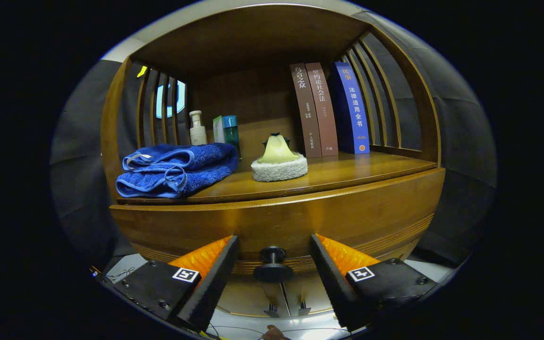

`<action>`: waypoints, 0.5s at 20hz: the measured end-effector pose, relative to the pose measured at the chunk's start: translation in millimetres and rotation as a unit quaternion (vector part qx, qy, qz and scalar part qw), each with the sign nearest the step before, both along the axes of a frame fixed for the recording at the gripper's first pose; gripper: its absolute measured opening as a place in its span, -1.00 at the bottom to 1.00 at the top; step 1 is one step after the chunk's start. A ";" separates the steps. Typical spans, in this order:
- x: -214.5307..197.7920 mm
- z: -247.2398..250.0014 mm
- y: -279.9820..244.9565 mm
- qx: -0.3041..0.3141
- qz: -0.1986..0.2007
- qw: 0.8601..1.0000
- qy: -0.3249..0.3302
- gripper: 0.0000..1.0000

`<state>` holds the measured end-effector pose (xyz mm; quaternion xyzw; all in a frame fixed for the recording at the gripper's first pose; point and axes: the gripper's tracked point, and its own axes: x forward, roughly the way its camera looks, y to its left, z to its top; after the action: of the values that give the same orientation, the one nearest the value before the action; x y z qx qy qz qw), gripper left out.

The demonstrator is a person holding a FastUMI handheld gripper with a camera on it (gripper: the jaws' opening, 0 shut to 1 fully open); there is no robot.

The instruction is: Pull open the drawer, take out the items inside it, and place them on the countertop above the cabinet.

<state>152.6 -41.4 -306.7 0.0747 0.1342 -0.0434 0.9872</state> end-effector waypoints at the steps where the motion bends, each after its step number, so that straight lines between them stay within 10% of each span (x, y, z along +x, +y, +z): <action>1: 2.2 0.2 0.2 -0.001 -0.002 1.000 -0.001 0.97; 10: 3.2 -0.7 1.2 0.000 -0.006 1.000 0.005 0.98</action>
<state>155.8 -40.2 -307.4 0.0748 0.1391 -0.0499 0.9862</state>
